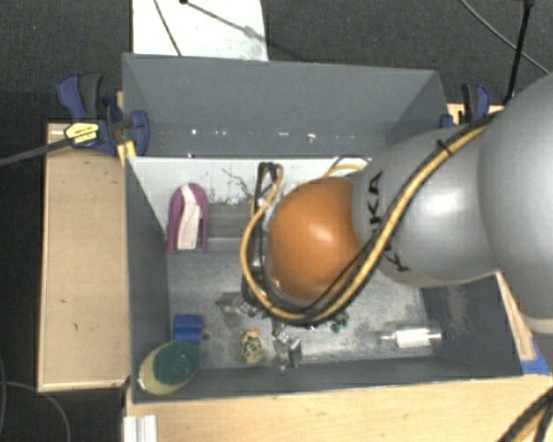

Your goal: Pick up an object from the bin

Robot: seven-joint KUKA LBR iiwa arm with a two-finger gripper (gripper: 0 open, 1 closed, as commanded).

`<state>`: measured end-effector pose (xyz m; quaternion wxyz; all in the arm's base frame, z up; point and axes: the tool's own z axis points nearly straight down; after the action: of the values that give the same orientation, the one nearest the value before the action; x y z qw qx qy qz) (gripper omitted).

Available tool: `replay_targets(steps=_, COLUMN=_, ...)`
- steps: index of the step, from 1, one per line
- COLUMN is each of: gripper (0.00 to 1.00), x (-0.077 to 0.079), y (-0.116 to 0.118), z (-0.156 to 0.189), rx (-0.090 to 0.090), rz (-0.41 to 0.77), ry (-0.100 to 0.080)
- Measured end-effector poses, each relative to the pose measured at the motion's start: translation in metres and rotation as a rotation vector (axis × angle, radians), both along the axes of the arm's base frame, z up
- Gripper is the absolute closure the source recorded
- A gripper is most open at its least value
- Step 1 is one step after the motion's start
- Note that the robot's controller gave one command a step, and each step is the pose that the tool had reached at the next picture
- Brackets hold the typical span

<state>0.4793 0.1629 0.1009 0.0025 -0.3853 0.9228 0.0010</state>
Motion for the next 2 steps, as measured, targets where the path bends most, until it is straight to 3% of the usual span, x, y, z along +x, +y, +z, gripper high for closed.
replay_targets(steps=1, gripper=0.0, x=-0.003, y=0.023, z=-0.001, rx=0.0, rz=0.119, ry=-0.002)
replay_targets(steps=2, gripper=0.0, x=0.003, y=0.01, z=-0.031, rx=-0.004, rz=0.203, ry=0.003)
